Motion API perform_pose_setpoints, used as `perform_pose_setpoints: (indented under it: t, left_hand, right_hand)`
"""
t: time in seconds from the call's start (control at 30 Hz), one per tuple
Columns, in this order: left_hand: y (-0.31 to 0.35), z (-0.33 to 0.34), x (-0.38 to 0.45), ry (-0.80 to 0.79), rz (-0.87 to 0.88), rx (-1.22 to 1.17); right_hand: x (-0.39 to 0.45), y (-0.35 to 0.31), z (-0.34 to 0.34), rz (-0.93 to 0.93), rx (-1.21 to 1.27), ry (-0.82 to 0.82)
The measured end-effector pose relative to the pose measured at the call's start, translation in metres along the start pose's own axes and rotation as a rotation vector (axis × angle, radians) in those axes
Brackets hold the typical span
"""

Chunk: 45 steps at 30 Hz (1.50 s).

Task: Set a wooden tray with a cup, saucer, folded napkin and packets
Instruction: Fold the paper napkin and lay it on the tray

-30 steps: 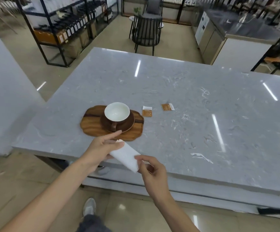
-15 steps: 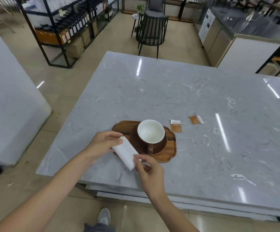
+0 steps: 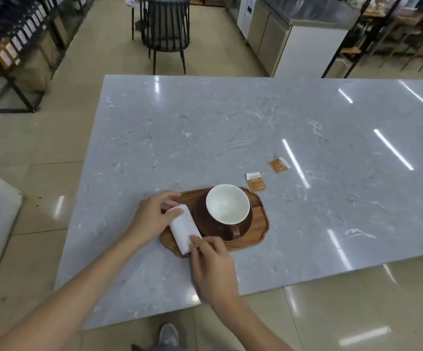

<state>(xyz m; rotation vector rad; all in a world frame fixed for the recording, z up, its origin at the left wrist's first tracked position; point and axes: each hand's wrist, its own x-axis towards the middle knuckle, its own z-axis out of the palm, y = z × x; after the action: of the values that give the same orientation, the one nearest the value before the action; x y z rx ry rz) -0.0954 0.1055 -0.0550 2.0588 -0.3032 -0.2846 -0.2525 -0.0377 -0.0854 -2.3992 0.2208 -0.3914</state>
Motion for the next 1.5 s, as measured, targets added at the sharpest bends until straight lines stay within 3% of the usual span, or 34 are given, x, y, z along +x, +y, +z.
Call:
perform_pose_setpoints:
  t: [0.27, 0.37, 0.63, 1.1, 1.4, 1.5]
  left_hand:
    - [-0.016, -0.001, 0.012, 0.033, 0.354, 0.245]
    - [-0.022, 0.002, 0.013, 0.082, 0.415, 0.259]
    - [-0.03, 0.006, 0.017, 0.119, 0.425, 0.317]
    - [-0.021, 0.001, 0.024, 0.004, 0.394, 0.3]
    - [0.001, -0.012, 0.022, -0.015, 0.448, 0.255]
    - [0.002, 0.0, 0.021, -0.067, 0.446, 0.273]
  right_hand:
    - [-0.002, 0.007, 0.016, -0.169, -0.191, 0.114]
    - [-0.002, 0.007, 0.017, -0.132, -0.255, 0.161]
    - [0.001, -0.003, 0.028, -0.052, -0.322, 0.243]
    - [0.004, -0.019, 0.027, 0.066, -0.228, 0.227]
    - [0.019, -0.024, -0.03, -0.153, -0.056, 0.307]
    - [0.027, -0.019, -0.043, -0.166, -0.009, 0.234]
